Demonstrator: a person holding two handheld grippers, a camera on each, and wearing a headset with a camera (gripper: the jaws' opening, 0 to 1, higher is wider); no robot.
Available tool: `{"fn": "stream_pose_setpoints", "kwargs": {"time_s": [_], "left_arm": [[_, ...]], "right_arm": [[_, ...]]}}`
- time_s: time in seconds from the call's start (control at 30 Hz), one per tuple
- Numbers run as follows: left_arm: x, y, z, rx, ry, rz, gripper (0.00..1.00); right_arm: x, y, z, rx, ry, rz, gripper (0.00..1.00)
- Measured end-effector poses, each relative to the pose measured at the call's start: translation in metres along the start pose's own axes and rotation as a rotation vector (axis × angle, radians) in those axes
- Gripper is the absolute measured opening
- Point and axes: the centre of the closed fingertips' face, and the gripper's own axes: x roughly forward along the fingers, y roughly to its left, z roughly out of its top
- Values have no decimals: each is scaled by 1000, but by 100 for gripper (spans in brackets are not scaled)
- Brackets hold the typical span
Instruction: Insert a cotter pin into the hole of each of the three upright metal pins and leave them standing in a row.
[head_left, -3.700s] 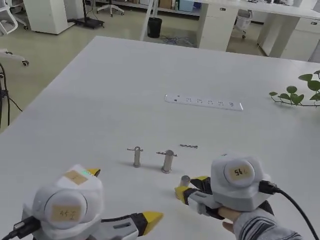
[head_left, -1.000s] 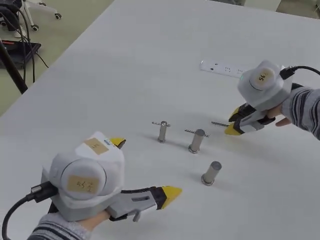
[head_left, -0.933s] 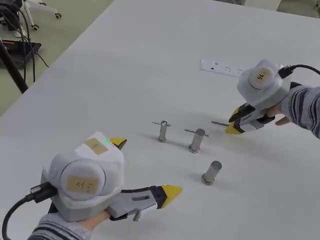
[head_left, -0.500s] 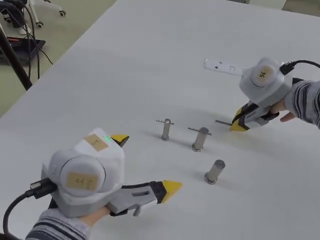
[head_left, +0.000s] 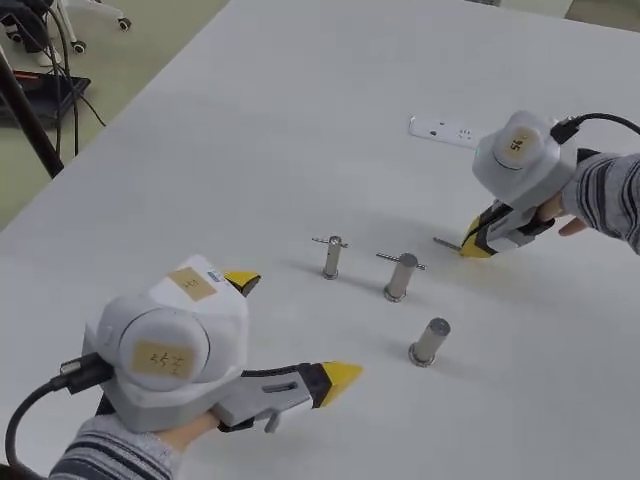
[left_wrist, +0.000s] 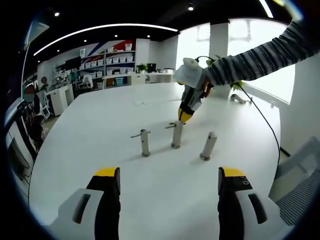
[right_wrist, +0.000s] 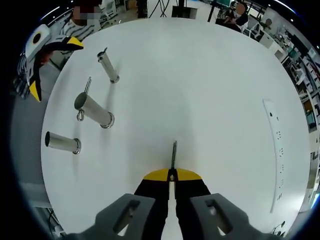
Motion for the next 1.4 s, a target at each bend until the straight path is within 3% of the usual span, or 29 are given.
{"fn": "stream_pose_setpoints", "kwargs": {"time_s": [0.13, 0.3, 0.73, 1.07, 1.4], "left_arm": [[-1, -1, 3, 8, -12, -2, 75], [-2, -4, 2, 20, 4, -13, 73], [1, -21, 13, 65, 5, -84, 62], [4, -38, 19, 107, 19, -138, 59], [5, -53, 25, 137, 34, -193, 54]], "right_arm": [[-2, 5, -2, 15, -13, 7, 0], [-10, 13, -3, 22, -36, -2, 0], [-33, 53, -6, -16, -81, -18, 0], [-56, 86, 3, -90, -113, -31, 0], [-74, 114, 16, -211, -131, -37, 0]]}}
